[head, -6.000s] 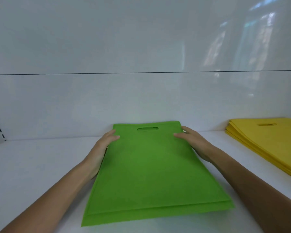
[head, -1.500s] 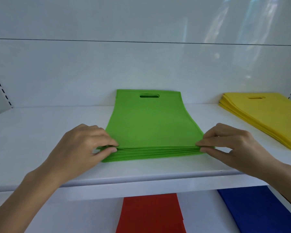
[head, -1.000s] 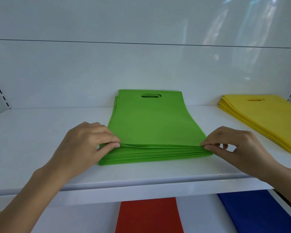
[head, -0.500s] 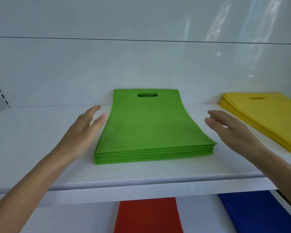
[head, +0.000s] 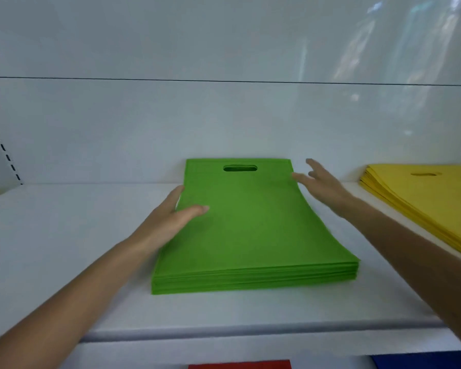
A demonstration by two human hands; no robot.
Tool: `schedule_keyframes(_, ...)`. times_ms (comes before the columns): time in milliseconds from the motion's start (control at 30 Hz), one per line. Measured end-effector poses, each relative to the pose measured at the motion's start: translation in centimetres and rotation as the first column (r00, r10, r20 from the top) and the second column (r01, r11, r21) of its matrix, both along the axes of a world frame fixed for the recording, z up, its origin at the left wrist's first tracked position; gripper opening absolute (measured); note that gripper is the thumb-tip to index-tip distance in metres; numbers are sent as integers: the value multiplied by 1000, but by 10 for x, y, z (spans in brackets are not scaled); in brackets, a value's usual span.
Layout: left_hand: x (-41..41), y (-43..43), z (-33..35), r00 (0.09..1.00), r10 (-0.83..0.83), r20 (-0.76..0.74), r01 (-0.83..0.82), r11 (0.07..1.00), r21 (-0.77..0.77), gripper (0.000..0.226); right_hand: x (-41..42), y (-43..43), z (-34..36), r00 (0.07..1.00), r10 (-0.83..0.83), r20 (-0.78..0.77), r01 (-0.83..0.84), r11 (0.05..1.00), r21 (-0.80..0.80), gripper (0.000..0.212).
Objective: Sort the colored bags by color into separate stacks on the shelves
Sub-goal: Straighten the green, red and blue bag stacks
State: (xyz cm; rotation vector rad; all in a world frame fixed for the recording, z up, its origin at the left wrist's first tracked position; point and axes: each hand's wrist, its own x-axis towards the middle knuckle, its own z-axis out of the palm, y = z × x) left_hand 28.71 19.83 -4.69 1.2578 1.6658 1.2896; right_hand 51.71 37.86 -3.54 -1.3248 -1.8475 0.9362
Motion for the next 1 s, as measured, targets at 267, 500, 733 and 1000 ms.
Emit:
schedule_keyframes(267, -11, 10, -9, 997, -58, -47, 56, 997, -46, 121, -26, 16, -29, 993, 70, -93, -73, 997, -28, 70)
schedule_keyframes(500, -6, -17, 1, 980, -157, 121, 155, 987, 29, 70, -17, 0, -17, 928, 41, -371, -116, 977, -181, 19)
schedule_keyframes(733, 10, -60, 4, 989, -18, 147, 21, 1000, -20, 90, 23, -52, -17, 862, 121, -493, -263, 937, -230, 14)
schedule_keyframes(1000, 11, -79, -2, 961, -22, -275, -4, 996, -94, 136, 59, -100, -12, 942, 146, -302, -225, 942, -248, 52)
